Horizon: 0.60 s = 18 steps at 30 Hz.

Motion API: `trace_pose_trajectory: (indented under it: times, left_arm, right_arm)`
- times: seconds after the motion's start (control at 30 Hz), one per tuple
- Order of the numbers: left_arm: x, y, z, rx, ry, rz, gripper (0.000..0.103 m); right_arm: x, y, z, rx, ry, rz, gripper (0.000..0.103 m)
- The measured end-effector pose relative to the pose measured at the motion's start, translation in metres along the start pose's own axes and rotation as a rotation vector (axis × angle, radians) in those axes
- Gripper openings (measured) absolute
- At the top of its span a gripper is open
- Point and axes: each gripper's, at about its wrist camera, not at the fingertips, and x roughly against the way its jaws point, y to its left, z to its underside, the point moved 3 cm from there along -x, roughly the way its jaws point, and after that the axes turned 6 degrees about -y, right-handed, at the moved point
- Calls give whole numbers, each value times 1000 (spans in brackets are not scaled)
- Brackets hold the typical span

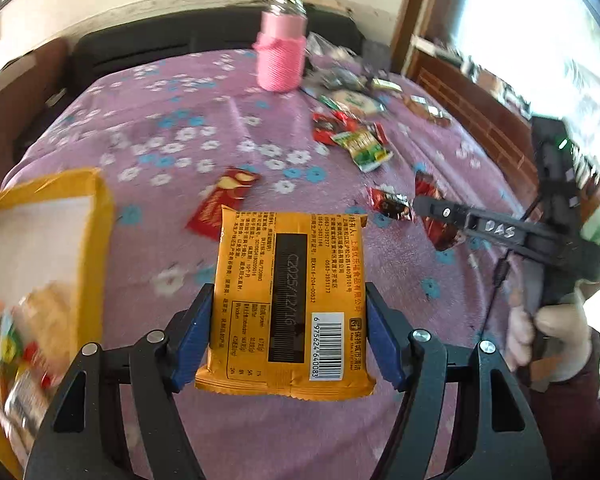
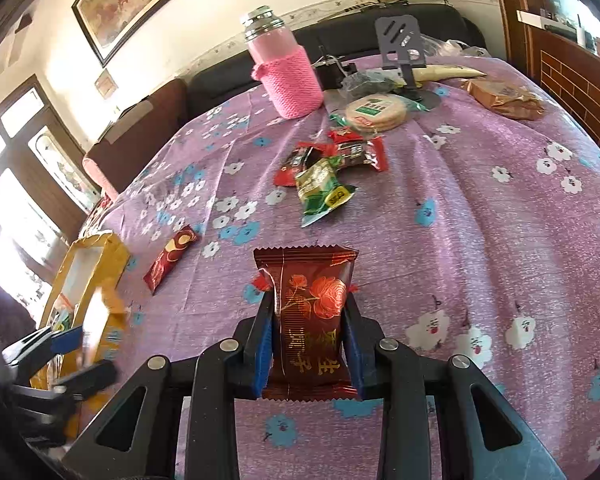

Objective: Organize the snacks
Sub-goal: 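Carry both snacks over the yellow tray and open both tools to drop them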

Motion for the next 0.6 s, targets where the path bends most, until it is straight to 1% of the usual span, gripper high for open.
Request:
trace_pose_trajectory:
  times: [0.17,0.23,0.37,0.4,0.47,0.6]
  left_arm:
    - [47,43,11,111,-70,-48,70]
    - [62,64,16,144,-94,-85,70]
    - [93,112,32,219,-134,-183,70]
    - [97,119,35,229,-139,-198,70]
    - [107,140,43,260,-148,-229,70]
    - [117,172,57,327,-157,-253,70]
  right_arm:
    - [-3,11,5,15,6,-26,32]
    - [-3,17,7,33,-6,-28,32]
    - [1,35,9,76,-35,-14,32]
    - [3,42,9,80,-36,-20,32]
    - [9,62,9,85,-33,-64,32]
    - [14,126,9,154,-8,-155,31]
